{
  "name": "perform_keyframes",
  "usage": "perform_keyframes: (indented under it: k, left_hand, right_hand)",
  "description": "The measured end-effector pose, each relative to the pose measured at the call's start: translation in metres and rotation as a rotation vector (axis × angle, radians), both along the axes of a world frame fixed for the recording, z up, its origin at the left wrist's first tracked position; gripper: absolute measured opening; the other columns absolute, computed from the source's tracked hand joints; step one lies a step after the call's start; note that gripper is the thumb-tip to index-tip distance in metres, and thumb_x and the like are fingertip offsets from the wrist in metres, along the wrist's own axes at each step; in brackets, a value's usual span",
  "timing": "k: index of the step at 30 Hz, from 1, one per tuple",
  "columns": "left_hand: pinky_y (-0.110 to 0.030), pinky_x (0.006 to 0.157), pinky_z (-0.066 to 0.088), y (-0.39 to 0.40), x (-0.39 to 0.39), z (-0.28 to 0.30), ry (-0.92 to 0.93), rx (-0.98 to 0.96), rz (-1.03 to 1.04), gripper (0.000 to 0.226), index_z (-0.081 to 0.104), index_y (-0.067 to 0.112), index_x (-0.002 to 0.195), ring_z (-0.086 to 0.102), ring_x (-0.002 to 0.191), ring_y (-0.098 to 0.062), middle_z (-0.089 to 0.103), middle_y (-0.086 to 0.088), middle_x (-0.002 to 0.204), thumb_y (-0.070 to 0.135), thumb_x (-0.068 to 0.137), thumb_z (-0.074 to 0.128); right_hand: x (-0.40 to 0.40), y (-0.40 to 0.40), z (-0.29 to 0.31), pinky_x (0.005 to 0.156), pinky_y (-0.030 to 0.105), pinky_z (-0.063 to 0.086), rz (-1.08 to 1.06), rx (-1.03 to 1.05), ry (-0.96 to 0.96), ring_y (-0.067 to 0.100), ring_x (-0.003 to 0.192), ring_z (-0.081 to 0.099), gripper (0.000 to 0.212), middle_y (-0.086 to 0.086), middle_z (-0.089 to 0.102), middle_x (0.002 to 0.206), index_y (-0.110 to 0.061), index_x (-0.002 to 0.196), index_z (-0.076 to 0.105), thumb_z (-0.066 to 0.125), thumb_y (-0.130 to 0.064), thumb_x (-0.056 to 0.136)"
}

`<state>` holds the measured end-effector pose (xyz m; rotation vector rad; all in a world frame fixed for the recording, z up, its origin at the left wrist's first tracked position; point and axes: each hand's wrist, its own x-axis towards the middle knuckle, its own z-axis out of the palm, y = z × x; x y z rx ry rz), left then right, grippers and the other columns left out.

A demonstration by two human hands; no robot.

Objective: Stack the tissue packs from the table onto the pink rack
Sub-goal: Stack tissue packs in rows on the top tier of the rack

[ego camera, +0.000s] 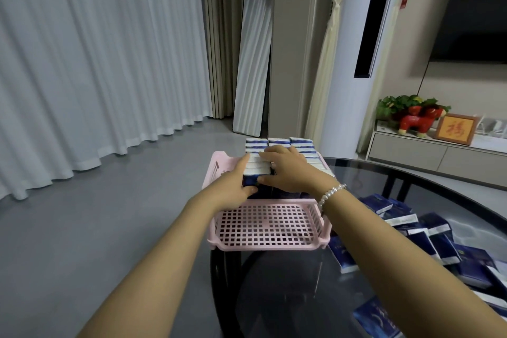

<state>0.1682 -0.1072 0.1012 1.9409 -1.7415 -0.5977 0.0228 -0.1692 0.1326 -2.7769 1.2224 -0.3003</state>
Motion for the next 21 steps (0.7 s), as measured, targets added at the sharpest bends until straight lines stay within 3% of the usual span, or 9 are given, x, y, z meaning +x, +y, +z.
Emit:
perform_keyframes:
  k: [2, 5, 10, 12, 14, 16, 18, 21]
  left_hand:
    - [-0.035, 0.099, 0.042, -0.003, 0.001, 0.001, -0.057, 0.024, 0.000, 0.079, -0.005, 0.033, 0.151, 0.054, 0.112, -0.024, 0.044, -0.008, 0.144, 0.031, 0.094, 0.051]
    - [-0.033, 0.099, 0.040, -0.005, 0.000, 0.004, -0.087, 0.058, -0.011, 0.080, -0.008, 0.031, 0.151, 0.052, 0.116, -0.025, 0.043, -0.007, 0.145, 0.032, 0.096, 0.049]
    - [-0.035, 0.098, 0.044, -0.004, -0.001, 0.003, -0.038, 0.044, 0.012, 0.089, -0.019, 0.034, 0.148, 0.056, 0.107, -0.023, 0.050, -0.008, 0.137, 0.033, 0.094, 0.052]
    - [-0.032, 0.100, 0.040, 0.002, -0.005, 0.003, 0.009, 0.004, 0.042, 0.089, -0.020, 0.029, 0.148, 0.051, 0.119, -0.023, 0.041, -0.006, 0.146, 0.033, 0.095, 0.052]
    - [-0.036, 0.111, 0.029, 0.013, -0.012, 0.003, -0.024, -0.104, 0.067, 0.085, -0.011, 0.025, 0.151, 0.031, 0.138, -0.022, 0.022, 0.000, 0.157, 0.035, 0.094, 0.052]
    - [-0.038, 0.117, 0.014, 0.023, -0.019, 0.002, -0.103, -0.261, 0.104, 0.072, 0.009, 0.025, 0.152, 0.012, 0.145, -0.017, 0.012, 0.005, 0.159, 0.037, 0.094, 0.051]
    - [-0.033, 0.115, 0.008, 0.031, -0.029, -0.002, -0.105, -0.414, 0.117, 0.057, 0.030, 0.029, 0.146, 0.011, 0.143, -0.013, 0.018, 0.009, 0.156, 0.033, 0.094, 0.053]
    - [-0.029, 0.111, 0.014, 0.047, -0.056, -0.007, -0.012, -0.569, 0.071, 0.041, 0.052, 0.026, 0.131, 0.027, 0.135, -0.009, 0.040, 0.008, 0.140, 0.021, 0.092, 0.056]
  right_hand:
    - [-0.002, 0.001, -0.001, 0.102, 0.039, 0.024, 0.007, -0.041, 0.036, 0.029, 0.124, 0.035, 0.040, -0.001, 0.048, 0.136, -0.022, 0.127, 0.050, 0.044, -0.044, 0.094]
    - [-0.003, 0.004, -0.005, 0.103, 0.038, 0.021, -0.009, -0.094, 0.069, 0.025, 0.124, 0.031, 0.041, -0.006, 0.043, 0.144, -0.024, 0.132, 0.047, 0.039, -0.042, 0.096]
    - [-0.004, 0.009, -0.007, 0.104, 0.039, 0.021, 0.000, -0.136, 0.079, 0.024, 0.128, 0.030, 0.046, -0.006, 0.034, 0.150, -0.024, 0.141, 0.036, 0.035, -0.042, 0.098]
    - [-0.008, 0.013, -0.010, 0.106, 0.038, 0.019, 0.005, -0.135, 0.028, 0.023, 0.131, 0.028, 0.052, -0.005, 0.032, 0.152, -0.023, 0.144, 0.031, 0.037, -0.043, 0.097]
    - [-0.015, 0.020, -0.012, 0.107, 0.036, 0.018, 0.020, -0.159, -0.074, 0.021, 0.133, 0.027, 0.052, -0.005, 0.034, 0.151, -0.022, 0.144, 0.033, 0.041, -0.042, 0.096]
    - [-0.025, 0.028, -0.015, 0.106, 0.035, 0.019, 0.030, -0.175, -0.200, 0.019, 0.132, 0.028, 0.050, -0.005, 0.039, 0.147, -0.021, 0.141, 0.039, 0.046, -0.039, 0.095]
    - [-0.036, 0.036, -0.019, 0.105, 0.033, 0.021, 0.022, -0.186, -0.324, 0.017, 0.128, 0.032, 0.046, -0.006, 0.046, 0.142, -0.022, 0.137, 0.045, 0.050, -0.036, 0.094]
    - [-0.063, 0.054, -0.028, 0.099, 0.027, 0.021, -0.008, -0.214, -0.443, 0.015, 0.121, 0.037, 0.038, -0.007, 0.057, 0.130, -0.022, 0.129, 0.054, 0.053, -0.032, 0.093]
